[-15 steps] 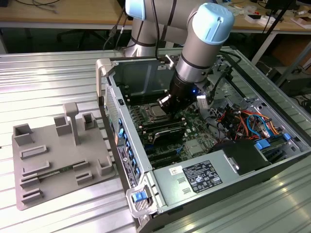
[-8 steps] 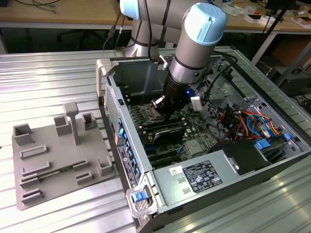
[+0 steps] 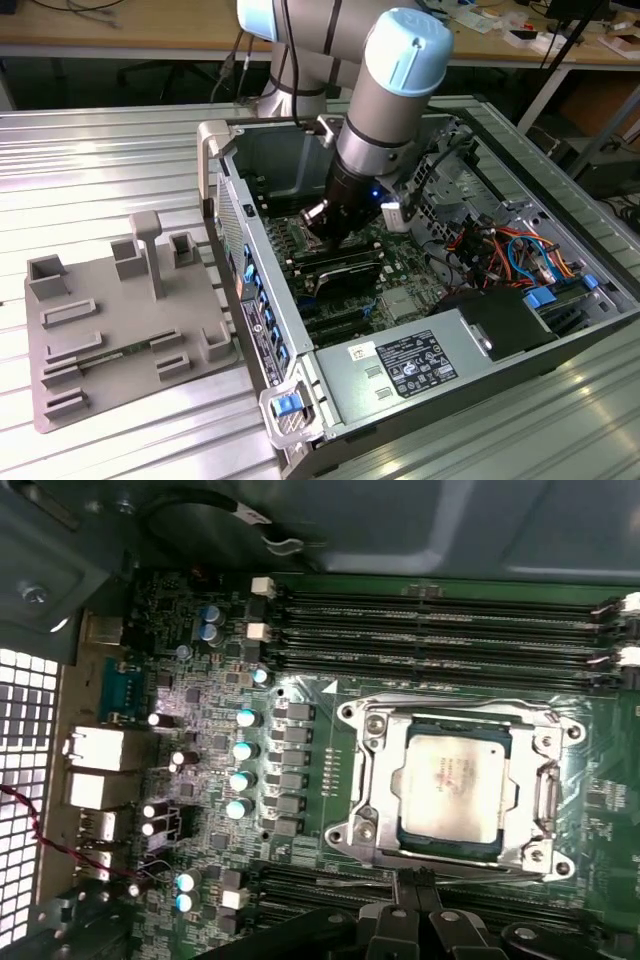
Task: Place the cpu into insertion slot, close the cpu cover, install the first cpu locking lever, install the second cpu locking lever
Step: 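Install the second cpu locking lever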
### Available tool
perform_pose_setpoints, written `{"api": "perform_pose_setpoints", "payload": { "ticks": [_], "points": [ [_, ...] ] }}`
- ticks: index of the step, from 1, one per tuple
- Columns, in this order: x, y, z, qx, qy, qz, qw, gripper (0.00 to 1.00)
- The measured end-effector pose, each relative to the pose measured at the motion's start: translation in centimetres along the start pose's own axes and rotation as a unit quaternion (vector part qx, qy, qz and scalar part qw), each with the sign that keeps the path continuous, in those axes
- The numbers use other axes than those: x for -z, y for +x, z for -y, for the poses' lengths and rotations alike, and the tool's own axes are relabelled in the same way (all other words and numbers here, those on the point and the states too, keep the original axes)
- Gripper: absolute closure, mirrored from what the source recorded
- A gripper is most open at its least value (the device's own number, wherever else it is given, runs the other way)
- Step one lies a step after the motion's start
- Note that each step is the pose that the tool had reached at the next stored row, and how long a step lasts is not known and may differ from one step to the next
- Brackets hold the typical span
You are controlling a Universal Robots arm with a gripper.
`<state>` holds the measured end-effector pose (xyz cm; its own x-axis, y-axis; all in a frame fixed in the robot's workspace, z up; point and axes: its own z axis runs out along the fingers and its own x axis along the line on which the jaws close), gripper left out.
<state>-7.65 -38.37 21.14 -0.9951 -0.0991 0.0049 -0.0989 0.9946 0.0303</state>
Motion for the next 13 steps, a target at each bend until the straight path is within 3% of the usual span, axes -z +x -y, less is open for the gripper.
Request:
{"api": "perform_pose_setpoints", "payload": {
  "ticks": [13],
  "points": [
    [-0.50, 2.37, -0.23, 0.001, -0.0011, 0.0001, 1.00000, 0.89]
  ]
}}
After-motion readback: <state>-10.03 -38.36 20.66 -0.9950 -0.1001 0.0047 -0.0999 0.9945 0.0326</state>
